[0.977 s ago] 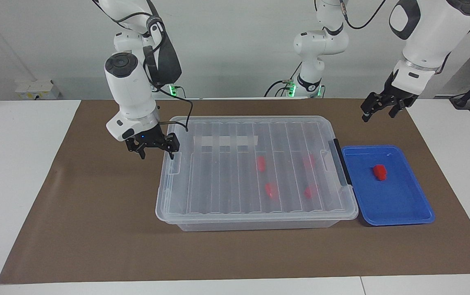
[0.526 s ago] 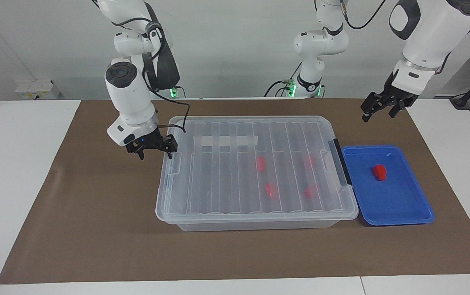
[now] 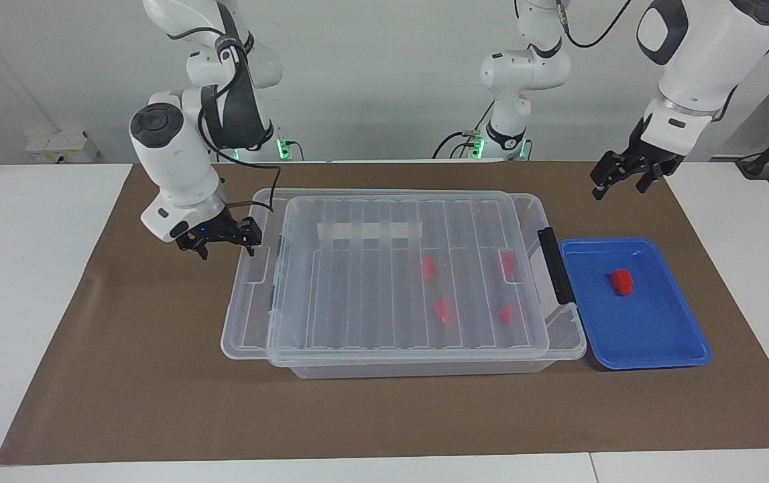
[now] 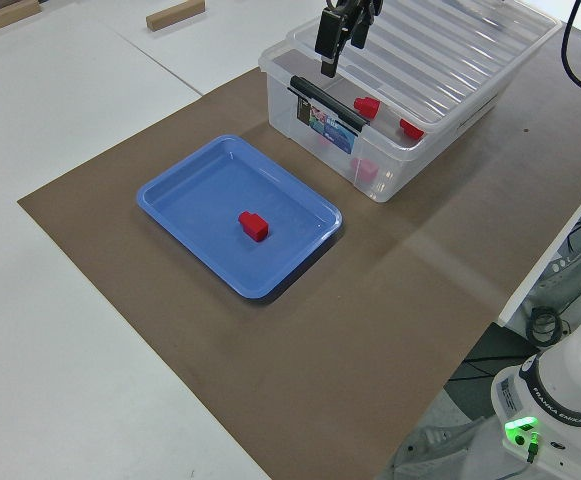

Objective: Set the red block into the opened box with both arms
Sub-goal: 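Slide the clear lid with the right gripper away from the blue tray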

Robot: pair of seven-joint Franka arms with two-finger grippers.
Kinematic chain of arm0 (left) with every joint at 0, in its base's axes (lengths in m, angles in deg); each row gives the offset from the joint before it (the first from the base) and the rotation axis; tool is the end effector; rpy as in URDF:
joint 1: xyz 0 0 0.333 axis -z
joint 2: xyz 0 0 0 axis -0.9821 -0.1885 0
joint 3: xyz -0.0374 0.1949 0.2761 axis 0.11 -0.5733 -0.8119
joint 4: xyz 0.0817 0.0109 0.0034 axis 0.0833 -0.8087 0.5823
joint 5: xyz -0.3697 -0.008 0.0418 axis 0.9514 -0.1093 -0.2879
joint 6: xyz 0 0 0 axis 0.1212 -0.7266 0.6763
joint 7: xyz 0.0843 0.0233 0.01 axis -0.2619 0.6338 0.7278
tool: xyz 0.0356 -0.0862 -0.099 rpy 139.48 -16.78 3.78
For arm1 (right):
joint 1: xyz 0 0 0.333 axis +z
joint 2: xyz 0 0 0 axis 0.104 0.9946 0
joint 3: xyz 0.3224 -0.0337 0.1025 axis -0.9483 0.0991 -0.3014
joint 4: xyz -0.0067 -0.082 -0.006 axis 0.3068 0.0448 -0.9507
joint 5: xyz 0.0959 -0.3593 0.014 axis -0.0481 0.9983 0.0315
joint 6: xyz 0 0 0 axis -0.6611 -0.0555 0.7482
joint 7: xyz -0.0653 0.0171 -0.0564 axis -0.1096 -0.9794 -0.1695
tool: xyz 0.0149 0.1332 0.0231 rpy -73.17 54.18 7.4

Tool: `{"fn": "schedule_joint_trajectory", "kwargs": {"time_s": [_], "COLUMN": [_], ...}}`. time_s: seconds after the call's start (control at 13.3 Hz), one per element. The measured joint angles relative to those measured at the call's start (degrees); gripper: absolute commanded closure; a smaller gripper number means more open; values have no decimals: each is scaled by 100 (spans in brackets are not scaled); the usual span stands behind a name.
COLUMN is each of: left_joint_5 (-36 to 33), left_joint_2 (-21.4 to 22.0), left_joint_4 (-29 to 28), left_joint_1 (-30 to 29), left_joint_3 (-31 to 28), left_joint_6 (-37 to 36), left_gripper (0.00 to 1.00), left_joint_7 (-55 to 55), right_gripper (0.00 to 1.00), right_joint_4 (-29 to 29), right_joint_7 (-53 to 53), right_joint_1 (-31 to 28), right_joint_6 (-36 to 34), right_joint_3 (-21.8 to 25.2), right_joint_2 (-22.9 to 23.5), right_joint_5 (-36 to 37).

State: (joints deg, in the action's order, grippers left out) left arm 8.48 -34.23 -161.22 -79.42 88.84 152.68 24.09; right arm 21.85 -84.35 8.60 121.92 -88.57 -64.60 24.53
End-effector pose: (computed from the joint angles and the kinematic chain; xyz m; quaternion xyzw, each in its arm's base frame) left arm 0.5309 -0.0268 0.6018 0.9985 0.0539 0.0093 0.0091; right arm 0.5760 0.0535 0.4603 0.9986 0.0488 -0.0180 0.0054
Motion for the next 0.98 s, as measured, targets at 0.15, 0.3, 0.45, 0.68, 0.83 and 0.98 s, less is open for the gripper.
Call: {"fn": "schedule_joint_trajectory", "kwargs": {"time_s": [0.15, 0.3, 0.45, 0.68, 0.83, 0.98], "left_joint_5": [0, 0, 0, 0, 0, 0], "left_joint_2": [0, 0, 0, 0, 0, 0], "left_joint_4": [0, 0, 0, 0, 0, 0], "left_joint_1": [0, 0, 0, 0, 0, 1], "left_joint_3": [0, 0, 0, 0, 0, 3], "left_joint_6": [0, 0, 0, 0, 0, -30], "left_gripper": [0, 0, 0, 0, 0, 0], "left_joint_7": [0, 0, 0, 0, 0, 0], "right_gripper": [0, 0, 0, 0, 0, 0], "right_joint_4": [0, 1, 1, 1, 1, 1], "right_joint_7": [547, 1060, 1456, 1840, 2029, 2217], "right_joint_1": [-223, -448, -609, -794, -884, -981], "right_joint_6": [-18, -33, -72, -74, -74, -74], "right_joint_3": [4, 9, 14, 23, 22, 23], "right_joint_2": [-5, -8, -10, -12, -13, -19], "right_joint_5": [0, 0, 0, 1, 1, 2]}}
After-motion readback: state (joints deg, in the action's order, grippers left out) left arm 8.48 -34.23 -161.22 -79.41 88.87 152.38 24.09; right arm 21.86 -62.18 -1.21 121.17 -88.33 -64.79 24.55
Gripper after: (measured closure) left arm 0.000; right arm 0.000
